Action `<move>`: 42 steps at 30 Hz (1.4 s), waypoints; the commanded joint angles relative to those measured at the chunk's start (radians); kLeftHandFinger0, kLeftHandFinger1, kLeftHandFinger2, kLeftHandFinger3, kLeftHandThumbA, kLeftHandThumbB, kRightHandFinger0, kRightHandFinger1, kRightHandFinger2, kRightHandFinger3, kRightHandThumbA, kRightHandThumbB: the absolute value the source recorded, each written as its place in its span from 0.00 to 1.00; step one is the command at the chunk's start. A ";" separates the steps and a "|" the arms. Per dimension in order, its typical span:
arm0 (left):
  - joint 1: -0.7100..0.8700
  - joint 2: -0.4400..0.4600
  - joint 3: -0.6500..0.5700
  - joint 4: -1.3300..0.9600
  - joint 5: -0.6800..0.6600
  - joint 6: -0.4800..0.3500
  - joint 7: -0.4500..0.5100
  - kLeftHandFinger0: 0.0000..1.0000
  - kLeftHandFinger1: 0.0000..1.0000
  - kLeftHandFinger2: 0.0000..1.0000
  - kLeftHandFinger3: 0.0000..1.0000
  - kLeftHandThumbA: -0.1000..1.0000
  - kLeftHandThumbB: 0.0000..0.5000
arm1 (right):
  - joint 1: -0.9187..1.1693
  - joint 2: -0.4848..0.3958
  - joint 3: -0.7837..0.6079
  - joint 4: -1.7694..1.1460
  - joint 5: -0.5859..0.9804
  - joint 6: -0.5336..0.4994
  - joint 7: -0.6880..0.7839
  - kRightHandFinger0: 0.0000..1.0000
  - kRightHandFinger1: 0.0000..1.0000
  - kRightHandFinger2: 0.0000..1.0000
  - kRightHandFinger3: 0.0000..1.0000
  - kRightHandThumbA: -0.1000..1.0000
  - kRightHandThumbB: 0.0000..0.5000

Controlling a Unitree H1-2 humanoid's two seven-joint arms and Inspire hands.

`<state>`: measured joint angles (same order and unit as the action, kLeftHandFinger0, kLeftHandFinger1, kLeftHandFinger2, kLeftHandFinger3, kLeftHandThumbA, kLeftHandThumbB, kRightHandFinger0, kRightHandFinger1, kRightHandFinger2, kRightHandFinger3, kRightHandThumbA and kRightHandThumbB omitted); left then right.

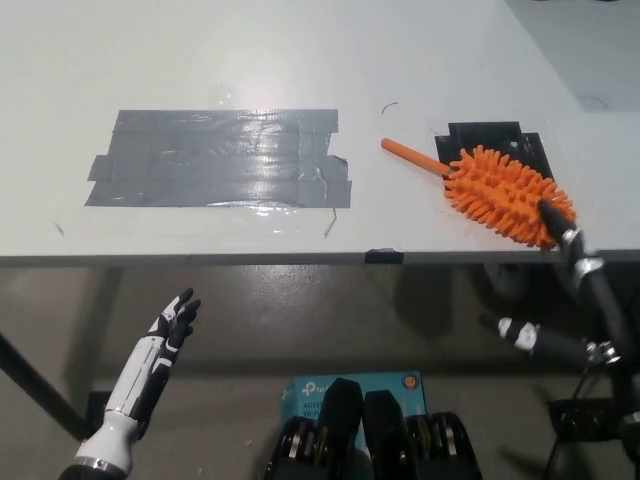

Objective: An orange duster is kept infront of the robot in the middle of the table and the robot extends its right arm to grab the duster, picks it up and hands it to a person

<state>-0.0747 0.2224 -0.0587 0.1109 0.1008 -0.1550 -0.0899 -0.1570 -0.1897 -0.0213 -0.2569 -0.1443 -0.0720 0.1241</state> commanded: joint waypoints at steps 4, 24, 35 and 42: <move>0.006 0.002 -0.007 -0.029 0.013 -0.047 -0.003 1.00 1.00 1.00 1.00 1.00 0.34 | -0.202 -0.088 -0.008 -0.122 -0.213 0.249 0.019 1.00 1.00 1.00 1.00 0.98 0.63; 0.001 0.001 -0.001 -0.038 0.003 -0.038 -0.009 1.00 1.00 1.00 1.00 1.00 0.36 | -0.648 -0.146 0.213 0.449 -0.410 0.542 0.117 1.00 1.00 1.00 1.00 0.89 0.72; 0.000 0.003 -0.001 -0.039 0.006 -0.039 -0.009 1.00 1.00 1.00 1.00 1.00 0.34 | -0.701 -0.125 0.251 0.644 -0.363 0.542 0.153 1.00 1.00 1.00 1.00 0.98 0.87; -0.007 0.005 -0.002 -0.046 0.008 -0.024 -0.012 1.00 1.00 1.00 1.00 1.00 0.34 | -0.707 -0.128 0.265 0.713 -0.341 0.529 0.165 1.00 1.00 1.00 1.00 0.99 0.82</move>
<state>-0.0655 0.2145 -0.0595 0.1069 0.1016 -0.1595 -0.0898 -0.7950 -0.3107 0.2399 0.4335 -0.5058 0.4575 0.2693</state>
